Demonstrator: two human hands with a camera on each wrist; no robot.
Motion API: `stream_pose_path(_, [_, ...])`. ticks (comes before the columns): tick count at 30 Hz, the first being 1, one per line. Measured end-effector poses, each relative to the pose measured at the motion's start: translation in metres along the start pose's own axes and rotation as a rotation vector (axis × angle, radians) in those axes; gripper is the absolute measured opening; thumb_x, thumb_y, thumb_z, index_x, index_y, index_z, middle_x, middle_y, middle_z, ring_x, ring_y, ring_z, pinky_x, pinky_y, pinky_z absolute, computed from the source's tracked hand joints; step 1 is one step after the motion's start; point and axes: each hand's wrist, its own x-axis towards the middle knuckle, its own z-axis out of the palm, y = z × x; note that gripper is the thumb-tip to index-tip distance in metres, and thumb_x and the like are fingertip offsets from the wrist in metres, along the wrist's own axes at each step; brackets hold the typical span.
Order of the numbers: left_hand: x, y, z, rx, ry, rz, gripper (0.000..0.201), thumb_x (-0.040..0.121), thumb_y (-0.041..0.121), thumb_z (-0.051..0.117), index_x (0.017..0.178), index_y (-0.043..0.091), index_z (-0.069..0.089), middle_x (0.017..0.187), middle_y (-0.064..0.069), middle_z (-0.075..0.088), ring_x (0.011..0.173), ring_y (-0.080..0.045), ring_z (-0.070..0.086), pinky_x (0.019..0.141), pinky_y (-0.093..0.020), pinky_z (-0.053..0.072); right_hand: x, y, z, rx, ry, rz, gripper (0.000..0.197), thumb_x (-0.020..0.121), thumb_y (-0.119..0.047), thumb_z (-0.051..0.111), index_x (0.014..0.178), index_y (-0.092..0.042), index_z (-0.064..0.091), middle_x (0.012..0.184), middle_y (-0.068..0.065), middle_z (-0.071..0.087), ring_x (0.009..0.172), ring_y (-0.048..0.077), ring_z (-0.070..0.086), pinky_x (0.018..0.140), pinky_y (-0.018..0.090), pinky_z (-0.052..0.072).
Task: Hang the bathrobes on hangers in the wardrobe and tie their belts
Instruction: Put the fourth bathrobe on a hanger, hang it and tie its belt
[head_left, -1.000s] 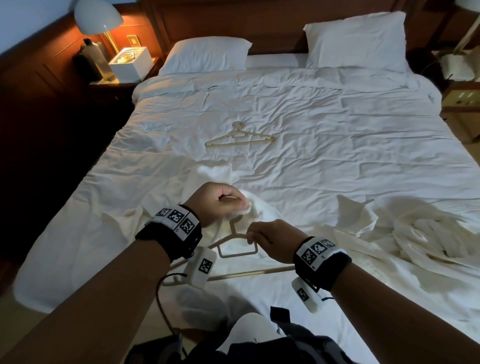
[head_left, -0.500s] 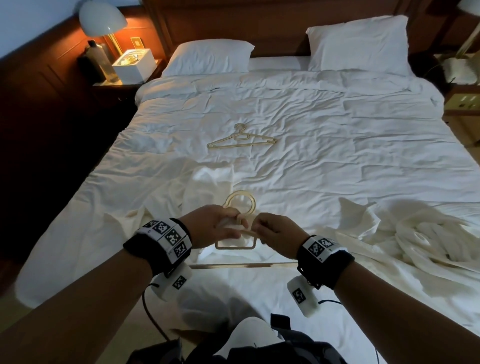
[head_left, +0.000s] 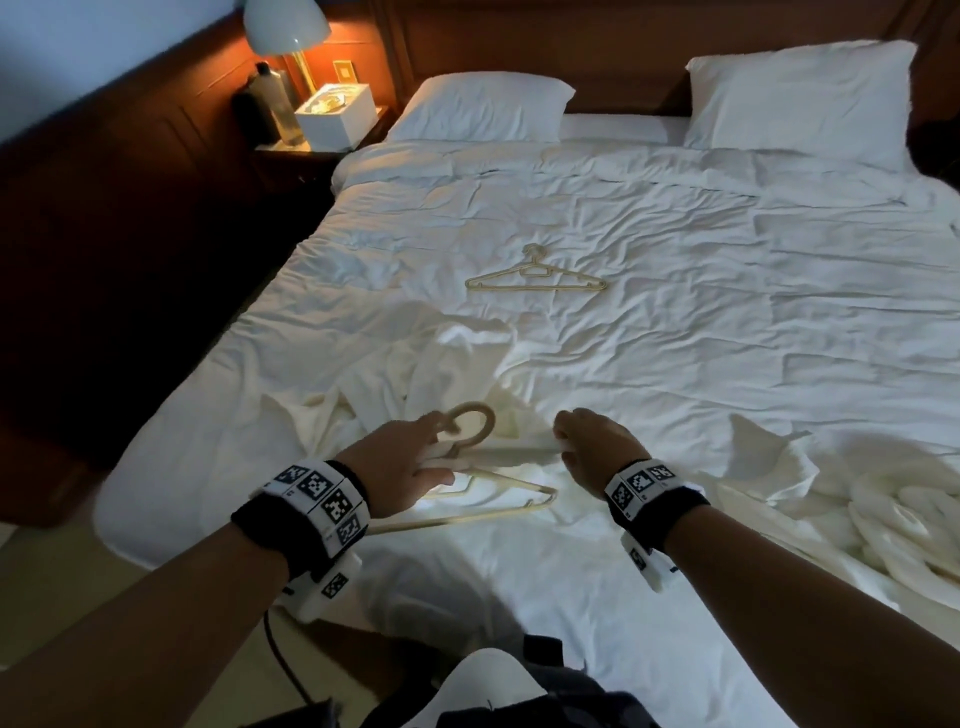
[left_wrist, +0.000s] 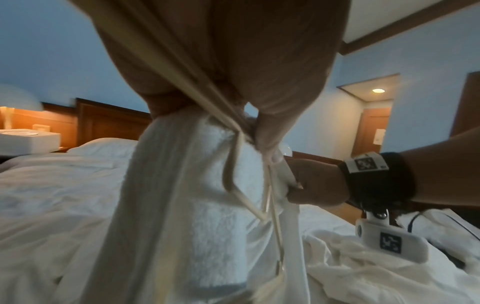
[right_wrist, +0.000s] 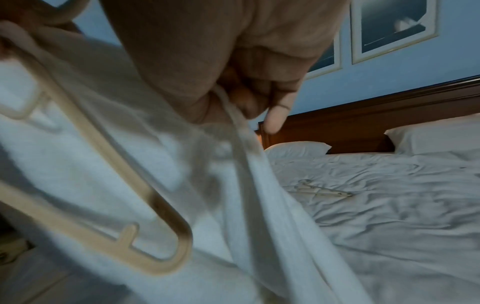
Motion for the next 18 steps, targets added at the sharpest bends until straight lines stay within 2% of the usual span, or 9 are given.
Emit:
stream_pose_path(2, [-0.005,-0.013,-0.003,0.075,0.148,0.013,0.028,0.088,0.031,0.064,0.110,0.014,0.056,0.092,-0.002,0.066,0.089,-0.026,0.064,0.074,-0.022,0.038,0.004,-0.013,-0.010,0.020,0.033,0.052,0.010,0.086,-0.022,0.052,0.094,-0.022,0.045,0.092,0.003,0.059,0.084,0.030,0.061,0.065,0.032,0.041])
stream_pose_path(4, [-0.008,-0.026,-0.010,0.041,0.359,-0.022,0.023,0.089,0.025,0.063,0.105,0.009,0.058,0.083,-0.006,0.065,0.083,-0.031,0.064,0.069,-0.024,0.038,0.004,-0.043,-0.014,0.138,0.067,0.054,0.012,0.085,-0.020,0.051,0.095,-0.022,0.045,0.089,0.006,0.061,0.081,0.031,0.061,0.065,0.030,0.040])
stream_pose_path(7, [-0.013,-0.044,-0.030,-0.068,0.605,-0.137,0.022,0.090,0.022,0.062,0.104,0.008,0.055,0.074,-0.005,0.059,0.076,-0.034,0.062,0.065,-0.025,0.035,0.000,-0.120,-0.010,0.302,-0.141,-0.067,0.021,0.084,-0.019,0.050,0.103,-0.023,0.042,0.087,0.009,0.058,0.078,0.029,0.057,0.067,0.032,0.042])
stream_pose_path(9, [-0.026,-0.062,-0.048,-0.080,0.697,-0.120,0.026,0.089,0.020,0.063,0.111,0.007,0.056,0.079,-0.011,0.064,0.078,-0.036,0.063,0.065,-0.025,0.036,0.002,-0.167,-0.004,0.361,-0.224,-0.188,0.020,0.088,-0.024,0.052,0.105,-0.022,0.041,0.085,-0.001,0.052,0.074,0.022,0.051,0.069,0.033,0.043])
stream_pose_path(11, [-0.048,-0.087,-0.070,-0.070,0.758,-0.054,0.024,0.089,0.018,0.064,0.110,0.008,0.058,0.084,-0.011,0.067,0.080,-0.034,0.063,0.066,-0.022,0.035,0.016,-0.203,-0.006,0.373,0.019,-0.285,0.025,0.089,-0.038,0.058,0.108,-0.024,0.049,0.095,-0.006,0.048,0.081,0.014,0.051,0.078,0.033,0.046])
stream_pose_path(13, [-0.075,-0.113,-0.090,-0.098,0.777,-0.006,0.022,0.089,0.019,0.064,0.109,0.010,0.060,0.087,-0.006,0.068,0.081,-0.026,0.064,0.066,-0.014,0.035,0.038,-0.231,-0.014,0.277,0.374,-0.304,0.042,0.085,-0.050,0.059,0.116,-0.022,0.052,0.112,-0.002,0.048,0.100,0.018,0.051,0.089,0.035,0.044])
stream_pose_path(14, [-0.095,-0.131,-0.103,-0.119,0.779,-0.009,0.022,0.089,0.019,0.065,0.109,0.011,0.061,0.087,-0.003,0.067,0.081,-0.021,0.063,0.065,-0.008,0.035,0.051,-0.256,-0.020,0.189,0.472,-0.316,0.056,0.082,-0.056,0.059,0.123,-0.020,0.051,0.120,0.001,0.048,0.110,0.022,0.048,0.094,0.037,0.041])
stream_pose_path(16, [-0.131,-0.160,-0.122,-0.125,0.789,-0.014,0.025,0.087,0.018,0.067,0.111,0.012,0.062,0.088,0.000,0.066,0.081,-0.012,0.059,0.068,0.002,0.034,0.075,-0.307,-0.030,0.020,0.462,-0.375,0.076,0.077,-0.070,0.053,0.135,-0.022,0.045,0.131,0.003,0.049,0.125,0.024,0.043,0.105,0.042,0.033])
stream_pose_path(18, [-0.170,-0.186,-0.139,-0.123,0.830,-0.018,0.026,0.087,0.018,0.067,0.111,0.013,0.062,0.092,0.002,0.065,0.086,-0.009,0.058,0.073,0.004,0.034,0.097,-0.364,-0.038,-0.085,0.374,-0.476,0.074,0.078,-0.078,0.044,0.128,-0.025,0.050,0.122,0.000,0.058,0.118,0.025,0.051,0.105,0.042,0.033])
